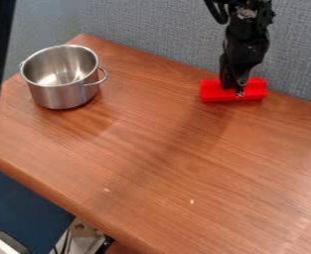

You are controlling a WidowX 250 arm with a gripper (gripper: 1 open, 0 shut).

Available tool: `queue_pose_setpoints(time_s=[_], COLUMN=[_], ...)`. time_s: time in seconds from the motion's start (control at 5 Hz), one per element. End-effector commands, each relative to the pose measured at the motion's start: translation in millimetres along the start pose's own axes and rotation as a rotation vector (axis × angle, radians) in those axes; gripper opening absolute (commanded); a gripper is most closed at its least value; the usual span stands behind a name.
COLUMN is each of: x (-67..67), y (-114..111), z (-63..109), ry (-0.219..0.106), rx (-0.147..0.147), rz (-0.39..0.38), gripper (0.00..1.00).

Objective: Move the red object from the metal pot to the table

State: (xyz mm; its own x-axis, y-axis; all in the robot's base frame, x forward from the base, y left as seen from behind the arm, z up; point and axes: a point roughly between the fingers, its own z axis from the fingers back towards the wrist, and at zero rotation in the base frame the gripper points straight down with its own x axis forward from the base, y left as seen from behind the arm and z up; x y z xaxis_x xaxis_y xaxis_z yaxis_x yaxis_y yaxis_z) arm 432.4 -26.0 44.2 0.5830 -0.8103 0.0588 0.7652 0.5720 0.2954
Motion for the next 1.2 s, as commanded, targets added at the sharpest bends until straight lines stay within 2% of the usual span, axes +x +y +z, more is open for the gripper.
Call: queue_pose_setpoints(time_s=[0.0, 1.0], x=[5.7, 2.2], y=[16.4, 15.7], z=[17.9, 18.1], ry=[-0.04, -0.027], rx=[0.047, 0.031], rz=[0.021, 0.032], gripper=[0.0, 0.0])
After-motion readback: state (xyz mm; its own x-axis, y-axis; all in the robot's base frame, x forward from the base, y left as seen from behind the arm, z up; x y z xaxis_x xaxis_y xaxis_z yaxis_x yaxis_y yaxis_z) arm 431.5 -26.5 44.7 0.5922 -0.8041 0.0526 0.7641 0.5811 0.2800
